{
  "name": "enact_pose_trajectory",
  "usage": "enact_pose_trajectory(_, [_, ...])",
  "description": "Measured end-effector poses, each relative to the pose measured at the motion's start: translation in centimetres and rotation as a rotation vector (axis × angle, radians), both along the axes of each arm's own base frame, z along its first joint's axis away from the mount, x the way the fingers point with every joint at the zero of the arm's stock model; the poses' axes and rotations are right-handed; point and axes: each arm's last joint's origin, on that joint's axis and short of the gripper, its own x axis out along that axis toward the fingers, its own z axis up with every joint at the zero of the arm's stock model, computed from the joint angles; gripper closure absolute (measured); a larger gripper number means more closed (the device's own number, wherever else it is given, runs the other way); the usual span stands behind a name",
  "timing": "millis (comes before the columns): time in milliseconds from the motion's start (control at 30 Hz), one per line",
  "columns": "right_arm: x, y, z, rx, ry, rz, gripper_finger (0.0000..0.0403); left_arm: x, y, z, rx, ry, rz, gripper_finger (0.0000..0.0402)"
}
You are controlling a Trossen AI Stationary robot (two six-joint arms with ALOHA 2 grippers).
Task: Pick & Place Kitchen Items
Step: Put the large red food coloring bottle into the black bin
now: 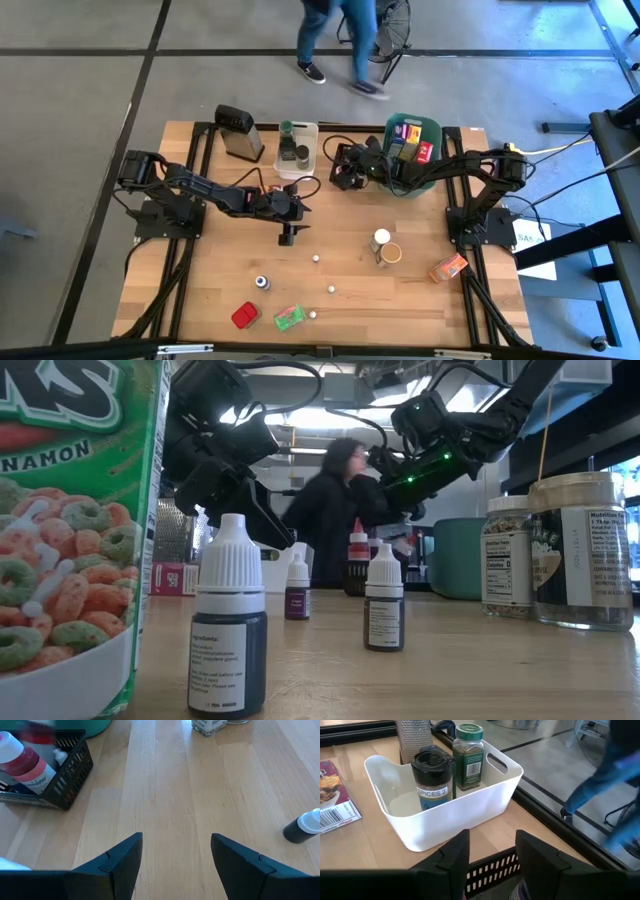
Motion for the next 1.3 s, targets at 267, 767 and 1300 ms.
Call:
enact_pose_trajectory(267, [0.1, 0.0, 0.2, -0.016, -0.012, 0.008, 0.0229, 0.0, 0.0, 0.0, 0.000, 0.000, -0.001, 0.0171])
enact_pose_trajectory(767, [0.2, 2.5, 1.9, -0.063, -0.029, 0.102, 0.0228, 0.0, 0.0, 0.0, -0.002, 0.001, -0.003, 0.0169])
enact_pose_trajectory(1300, [-5.5, 7.1, 5.6, 0.201, 0.175, 0.142, 0.0229, 0.0, 0.0, 0.0, -0.020, -0.001, 0.004, 0.0170])
